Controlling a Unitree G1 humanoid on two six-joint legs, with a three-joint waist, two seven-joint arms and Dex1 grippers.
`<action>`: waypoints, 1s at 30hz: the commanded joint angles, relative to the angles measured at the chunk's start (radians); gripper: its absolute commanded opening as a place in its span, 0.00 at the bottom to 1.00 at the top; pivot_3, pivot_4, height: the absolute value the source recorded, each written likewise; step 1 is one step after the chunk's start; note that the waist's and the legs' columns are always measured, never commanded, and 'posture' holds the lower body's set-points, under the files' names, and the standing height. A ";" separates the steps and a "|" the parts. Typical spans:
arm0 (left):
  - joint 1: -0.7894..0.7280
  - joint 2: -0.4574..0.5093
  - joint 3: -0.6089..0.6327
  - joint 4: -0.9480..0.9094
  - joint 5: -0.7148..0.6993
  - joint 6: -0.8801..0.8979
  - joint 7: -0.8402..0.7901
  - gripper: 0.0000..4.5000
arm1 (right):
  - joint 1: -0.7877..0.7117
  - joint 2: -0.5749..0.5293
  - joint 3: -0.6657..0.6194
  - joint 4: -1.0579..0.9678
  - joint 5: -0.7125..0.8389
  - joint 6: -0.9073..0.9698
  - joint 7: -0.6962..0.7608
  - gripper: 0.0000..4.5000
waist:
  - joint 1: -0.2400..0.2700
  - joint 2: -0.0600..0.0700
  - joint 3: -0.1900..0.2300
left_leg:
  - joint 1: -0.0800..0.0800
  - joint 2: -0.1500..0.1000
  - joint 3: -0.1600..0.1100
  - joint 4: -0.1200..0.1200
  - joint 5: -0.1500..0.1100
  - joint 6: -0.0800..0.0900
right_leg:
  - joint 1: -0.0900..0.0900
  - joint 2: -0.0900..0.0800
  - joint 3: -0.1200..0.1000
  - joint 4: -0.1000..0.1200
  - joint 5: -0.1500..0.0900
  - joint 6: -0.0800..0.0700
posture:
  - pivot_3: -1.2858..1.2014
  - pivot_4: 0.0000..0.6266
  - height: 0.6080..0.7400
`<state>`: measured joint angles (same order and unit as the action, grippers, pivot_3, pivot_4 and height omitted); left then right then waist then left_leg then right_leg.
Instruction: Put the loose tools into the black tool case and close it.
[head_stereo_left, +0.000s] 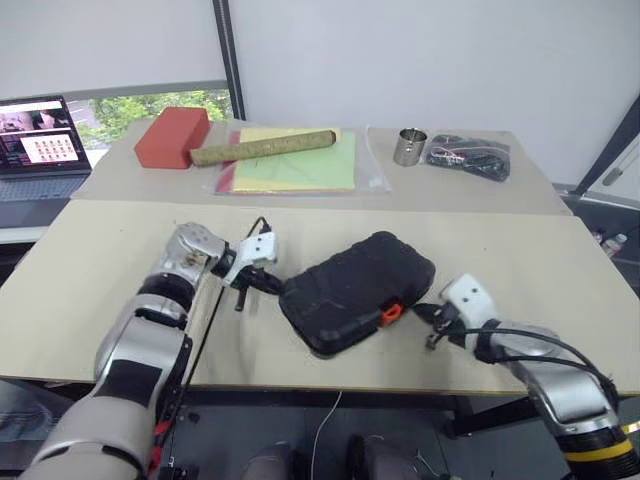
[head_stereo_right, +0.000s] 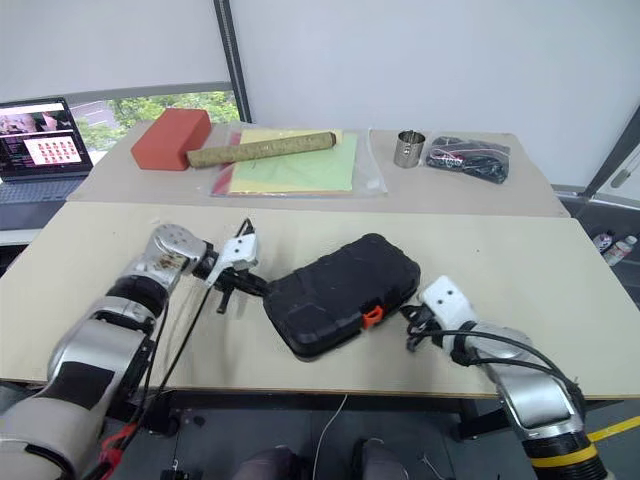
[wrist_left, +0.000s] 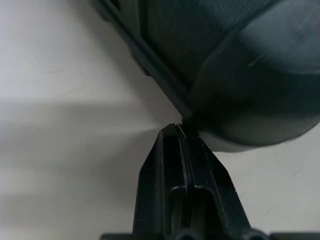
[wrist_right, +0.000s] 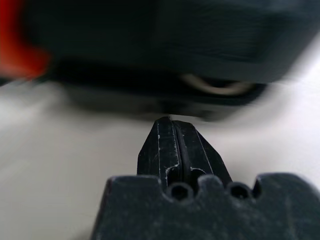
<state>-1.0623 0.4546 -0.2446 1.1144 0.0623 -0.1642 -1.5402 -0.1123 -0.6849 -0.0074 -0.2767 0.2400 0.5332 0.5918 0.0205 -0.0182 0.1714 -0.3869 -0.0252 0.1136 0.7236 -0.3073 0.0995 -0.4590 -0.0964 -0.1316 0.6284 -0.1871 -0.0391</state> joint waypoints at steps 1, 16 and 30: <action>-0.042 0.028 0.079 -0.100 -0.078 0.125 -0.013 0.01 | 0.077 -0.018 -0.103 -0.123 0.076 0.026 0.039 0.00 | -0.003 0.000 0.000 | -0.001 0.001 0.000 0.001 0.000 0.000 | 0.000 0.001 -0.001 0.000 0.002 -0.004 | 0.52 0.24 0.98; 0.052 -0.067 -0.009 -0.524 -0.219 0.464 -0.009 0.00 | 0.099 0.079 -0.089 -0.305 0.247 0.182 -0.012 0.99 | -0.004 0.001 0.000 | 0.002 0.004 0.000 0.004 0.000 0.000 | 0.003 0.004 0.001 0.002 -0.002 0.003 | 0.52 0.24 0.98; 0.071 -0.087 0.013 -0.581 -0.226 0.418 0.041 0.25 | 0.042 0.152 -0.002 -0.288 0.214 0.203 -0.086 1.00 | -0.009 0.001 -0.001 | 0.003 0.005 0.000 0.003 0.000 0.000 | 0.002 0.005 0.001 0.003 0.000 -0.003 | 0.52 0.24 0.98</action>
<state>-0.9717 0.3614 -0.2532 0.5413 -0.1599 0.2925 -1.5186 -0.0658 -0.5343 -0.0067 -0.5400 0.4546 0.7495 0.5100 0.0114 -0.0173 0.1709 -0.3843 -0.0203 0.1139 0.7270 -0.3072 0.1000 -0.4570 -0.0909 -0.1302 0.6316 -0.1869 -0.0418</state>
